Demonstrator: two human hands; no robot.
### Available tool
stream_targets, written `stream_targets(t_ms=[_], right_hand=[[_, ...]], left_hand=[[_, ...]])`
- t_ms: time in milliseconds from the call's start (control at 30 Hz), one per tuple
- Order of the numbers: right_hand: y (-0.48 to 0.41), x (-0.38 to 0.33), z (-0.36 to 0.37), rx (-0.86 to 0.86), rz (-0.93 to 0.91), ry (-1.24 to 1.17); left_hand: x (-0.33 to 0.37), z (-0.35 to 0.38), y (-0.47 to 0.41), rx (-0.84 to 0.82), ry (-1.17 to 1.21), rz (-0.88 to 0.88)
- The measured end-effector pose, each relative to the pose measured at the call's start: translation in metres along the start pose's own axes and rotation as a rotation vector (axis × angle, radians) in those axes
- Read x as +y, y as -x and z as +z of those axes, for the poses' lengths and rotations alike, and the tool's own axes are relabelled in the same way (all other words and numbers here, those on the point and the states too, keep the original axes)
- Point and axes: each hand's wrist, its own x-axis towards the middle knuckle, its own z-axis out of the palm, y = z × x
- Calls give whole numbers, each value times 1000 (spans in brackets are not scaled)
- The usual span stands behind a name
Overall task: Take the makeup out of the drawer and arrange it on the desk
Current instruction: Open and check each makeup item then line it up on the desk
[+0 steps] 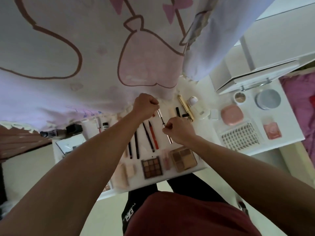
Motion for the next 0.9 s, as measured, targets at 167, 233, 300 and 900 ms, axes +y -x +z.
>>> stream_targets(t_ms=[167,233,300,900], right_hand=[[-13,1,12,-13,89,30],[-17,-4,16,-7,81,74],[-20,-9,19,-10,60,110],[-10,16,-9,161,13,178]], left_hand=[[-8,13,-20,-4,-113,-23],[-9,14,-23,7,-160,-31],[-11,14,-25,16,-181,-43],[-22,-8,-4,120,-179,-39]])
